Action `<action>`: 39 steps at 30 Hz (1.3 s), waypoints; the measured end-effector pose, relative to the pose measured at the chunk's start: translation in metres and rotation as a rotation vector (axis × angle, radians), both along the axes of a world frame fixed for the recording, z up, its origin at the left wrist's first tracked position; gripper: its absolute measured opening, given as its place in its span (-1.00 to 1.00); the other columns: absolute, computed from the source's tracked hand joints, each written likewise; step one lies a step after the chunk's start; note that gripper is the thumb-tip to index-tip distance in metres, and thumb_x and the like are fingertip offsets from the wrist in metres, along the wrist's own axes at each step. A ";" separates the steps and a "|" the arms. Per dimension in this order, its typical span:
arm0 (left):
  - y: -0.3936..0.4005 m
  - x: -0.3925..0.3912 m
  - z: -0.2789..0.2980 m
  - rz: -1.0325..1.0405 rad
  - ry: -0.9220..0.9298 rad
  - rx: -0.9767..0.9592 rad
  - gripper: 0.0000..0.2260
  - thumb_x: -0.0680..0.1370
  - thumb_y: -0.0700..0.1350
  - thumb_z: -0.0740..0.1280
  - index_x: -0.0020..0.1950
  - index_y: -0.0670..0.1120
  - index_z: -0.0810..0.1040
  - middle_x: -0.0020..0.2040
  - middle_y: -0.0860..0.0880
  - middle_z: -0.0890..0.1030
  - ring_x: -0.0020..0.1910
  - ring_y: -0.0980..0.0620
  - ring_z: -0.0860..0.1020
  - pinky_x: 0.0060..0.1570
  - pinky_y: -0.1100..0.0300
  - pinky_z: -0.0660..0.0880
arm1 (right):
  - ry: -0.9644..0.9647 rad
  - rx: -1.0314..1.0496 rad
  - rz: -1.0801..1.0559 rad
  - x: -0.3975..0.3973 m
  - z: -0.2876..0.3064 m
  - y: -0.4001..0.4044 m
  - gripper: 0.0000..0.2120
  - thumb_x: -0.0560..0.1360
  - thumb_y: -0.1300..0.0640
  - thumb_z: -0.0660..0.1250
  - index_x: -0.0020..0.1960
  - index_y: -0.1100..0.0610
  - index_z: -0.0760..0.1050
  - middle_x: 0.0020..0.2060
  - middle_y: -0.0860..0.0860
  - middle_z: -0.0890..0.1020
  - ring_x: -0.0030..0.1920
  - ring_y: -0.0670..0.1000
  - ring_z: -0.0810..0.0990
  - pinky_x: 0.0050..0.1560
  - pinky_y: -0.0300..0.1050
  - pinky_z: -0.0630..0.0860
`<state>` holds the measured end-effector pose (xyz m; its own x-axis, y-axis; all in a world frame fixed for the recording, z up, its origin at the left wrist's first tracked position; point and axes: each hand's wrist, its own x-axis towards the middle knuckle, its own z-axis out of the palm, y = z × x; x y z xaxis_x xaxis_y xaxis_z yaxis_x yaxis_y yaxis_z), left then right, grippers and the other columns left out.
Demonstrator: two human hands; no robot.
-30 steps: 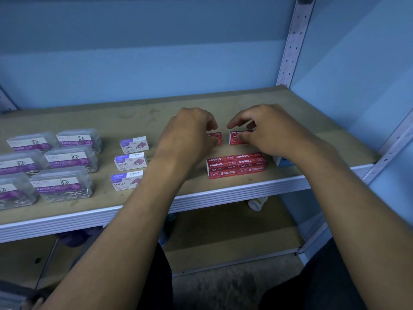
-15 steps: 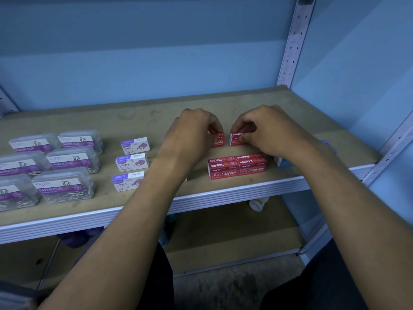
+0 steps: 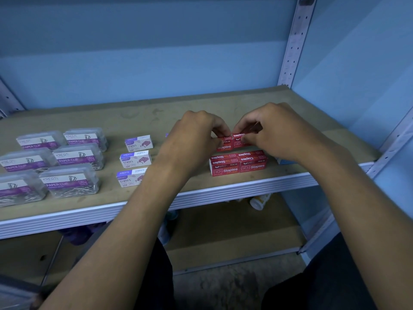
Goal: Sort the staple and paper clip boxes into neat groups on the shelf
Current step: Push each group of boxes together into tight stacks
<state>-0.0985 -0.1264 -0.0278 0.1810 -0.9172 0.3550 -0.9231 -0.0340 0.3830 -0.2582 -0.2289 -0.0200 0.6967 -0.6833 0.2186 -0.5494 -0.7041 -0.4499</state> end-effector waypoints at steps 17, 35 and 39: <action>0.014 -0.006 0.002 -0.002 -0.028 0.061 -0.83 0.51 -0.10 0.45 0.06 0.11 0.70 0.00 0.16 0.69 -0.16 0.22 0.52 -0.11 0.29 0.44 | 0.062 0.069 0.049 -0.011 0.004 0.012 -0.88 0.52 0.08 0.46 0.02 -0.10 0.68 -0.16 -0.23 0.64 -0.09 -0.21 0.61 -0.13 -0.28 0.54; 0.010 -0.003 -0.006 -0.038 0.007 0.068 -0.86 0.54 -0.08 0.41 0.03 0.11 0.72 -0.05 0.15 0.70 -0.21 0.20 0.53 -0.05 0.20 0.54 | 0.139 0.135 0.066 -0.013 0.003 0.011 -0.85 0.57 0.03 0.37 0.06 -0.17 0.67 -0.04 -0.17 0.68 -0.05 -0.19 0.61 -0.12 -0.29 0.50; 0.013 -0.005 -0.006 -0.056 0.003 0.041 -0.85 0.54 0.05 0.38 0.04 0.09 0.71 -0.05 0.15 0.70 -0.19 0.21 0.57 -0.07 0.18 0.57 | 0.192 0.140 0.089 -0.016 0.010 0.013 -0.74 0.52 -0.09 0.41 0.20 -0.16 0.61 0.03 -0.25 0.66 0.02 -0.24 0.60 -0.03 -0.32 0.48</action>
<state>-0.1031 -0.1138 -0.0341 0.1304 -0.9397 0.3162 -0.9229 0.0015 0.3850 -0.2739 -0.2155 -0.0103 0.7751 -0.6316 -0.0160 -0.5729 -0.6919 -0.4394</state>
